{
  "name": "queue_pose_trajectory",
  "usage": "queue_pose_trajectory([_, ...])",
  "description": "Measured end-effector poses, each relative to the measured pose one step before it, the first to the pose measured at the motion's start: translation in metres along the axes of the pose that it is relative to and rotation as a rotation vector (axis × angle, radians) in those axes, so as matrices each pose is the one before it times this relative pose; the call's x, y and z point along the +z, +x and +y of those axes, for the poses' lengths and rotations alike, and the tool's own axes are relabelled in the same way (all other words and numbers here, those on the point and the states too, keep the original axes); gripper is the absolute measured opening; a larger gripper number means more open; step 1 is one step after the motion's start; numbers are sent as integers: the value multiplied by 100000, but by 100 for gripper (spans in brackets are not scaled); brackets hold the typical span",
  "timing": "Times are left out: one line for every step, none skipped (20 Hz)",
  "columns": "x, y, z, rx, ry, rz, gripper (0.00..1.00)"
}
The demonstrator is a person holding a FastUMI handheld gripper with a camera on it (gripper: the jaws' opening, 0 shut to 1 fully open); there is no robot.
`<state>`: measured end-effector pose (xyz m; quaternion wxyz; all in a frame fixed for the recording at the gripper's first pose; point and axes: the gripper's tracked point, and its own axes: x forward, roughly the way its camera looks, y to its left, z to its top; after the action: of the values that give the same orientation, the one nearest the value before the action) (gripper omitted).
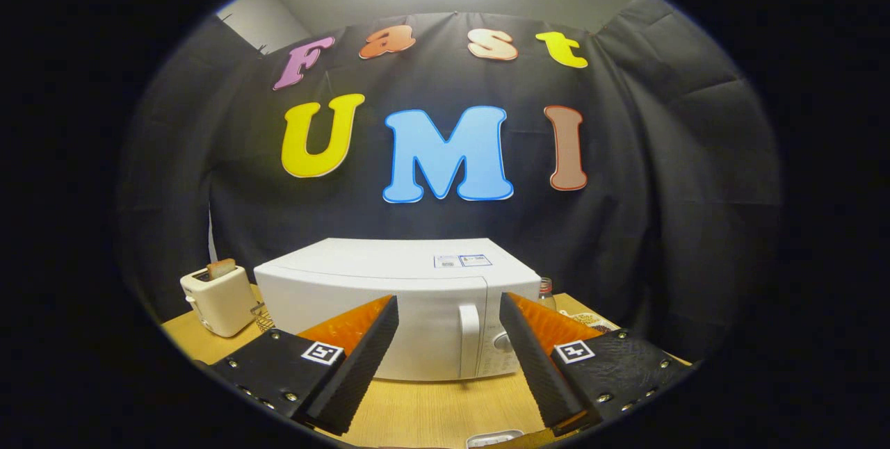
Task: Open the microwave, put the food inside, and close the microwave door.
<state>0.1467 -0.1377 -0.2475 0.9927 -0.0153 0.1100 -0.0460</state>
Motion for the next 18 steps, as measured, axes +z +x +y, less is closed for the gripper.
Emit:
queue_pose_trajectory([-523, 830, -396, -794, 472, 313, 95])
queue_pose_trajectory([-669, 892, -479, -1297, -240, 400, 95])
queue_pose_trajectory([-572, 829, -399, -1080, -268, 637, 95])
queue_pose_trajectory([-496, 702, -116, -364, -306, 36, 95])
queue_pose_trajectory([-472, 806, -238, -628, -707, -391, 95])
queue_pose_trajectory([-441, 777, -302, -985, -242, 106, 95])
queue_pose_trajectory([-533, 655, -25, 211, 432, 544, 95])
queue_pose_trajectory([-621, 659, 144, 317, 206, 481, 95])
queue_pose_trajectory([-389, 562, 100, 1025, 882, 751, 91])
queue_pose_trajectory([-319, 611, 220, 759, 251, -296, 90])
queue_pose_trajectory([-334, 403, -127, 132, 181, 234, 84])
queue_pose_trajectory([-398, 399, -82, -152, 322, 540, 82])
queue_pose_trajectory([-432, 194, 81, -155, 67, 964, 82])
queue_pose_trajectory([-231, 313, 96, 92, -365, 409, 82])
queue_pose_trajectory([60, 34, -471, -1880, -1570, -951, 81])
queue_pose_trajectory([17, 462, -170, -1100, -1839, -1124, 70])
queue_pose_trajectory([-157, 78, 383, 921, -580, -328, 52])
queue_pose_trajectory([-472, 99, 148, -750, -9, 1683, 52])
